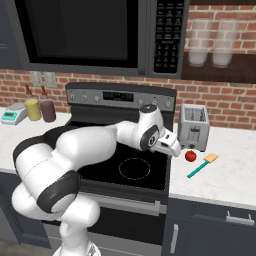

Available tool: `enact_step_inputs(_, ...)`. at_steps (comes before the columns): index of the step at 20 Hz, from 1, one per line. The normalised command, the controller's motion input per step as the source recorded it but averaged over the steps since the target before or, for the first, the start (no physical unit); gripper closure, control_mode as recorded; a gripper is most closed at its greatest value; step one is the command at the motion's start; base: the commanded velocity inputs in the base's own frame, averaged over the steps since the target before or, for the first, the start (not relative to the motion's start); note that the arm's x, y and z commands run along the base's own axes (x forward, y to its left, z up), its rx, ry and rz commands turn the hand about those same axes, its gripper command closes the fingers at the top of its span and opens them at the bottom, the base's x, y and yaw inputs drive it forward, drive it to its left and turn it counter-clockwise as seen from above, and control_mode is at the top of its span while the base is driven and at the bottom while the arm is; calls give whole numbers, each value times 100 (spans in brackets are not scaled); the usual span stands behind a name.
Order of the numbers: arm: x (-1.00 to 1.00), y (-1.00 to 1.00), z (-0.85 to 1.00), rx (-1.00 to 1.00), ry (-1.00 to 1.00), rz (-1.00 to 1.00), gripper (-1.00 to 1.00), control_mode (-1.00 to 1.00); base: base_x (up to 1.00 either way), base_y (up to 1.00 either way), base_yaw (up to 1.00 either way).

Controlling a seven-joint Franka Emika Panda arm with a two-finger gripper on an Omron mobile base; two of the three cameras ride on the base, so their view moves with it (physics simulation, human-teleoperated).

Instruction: Put the lemon and tomato in the pot. Retrieve the spatula and lightly stir the vegetables in the pot.

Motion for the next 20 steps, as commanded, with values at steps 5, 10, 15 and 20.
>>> enact_step_inputs(5, 23, -58, -13, 0, 0, 0, -100, -100, 0, 0, 0)
enact_step_inputs(10, 37, -38, -20, 0, 0, 0, -100, -100, 0, 0, 0)
enact_step_inputs(15, 48, -30, -40, 0, -1, 0, -100, -100, 0, 0, 0)
enact_step_inputs(20, 36, -34, -32, 0, -2, 0, -100, -100, 0, 0, 0)
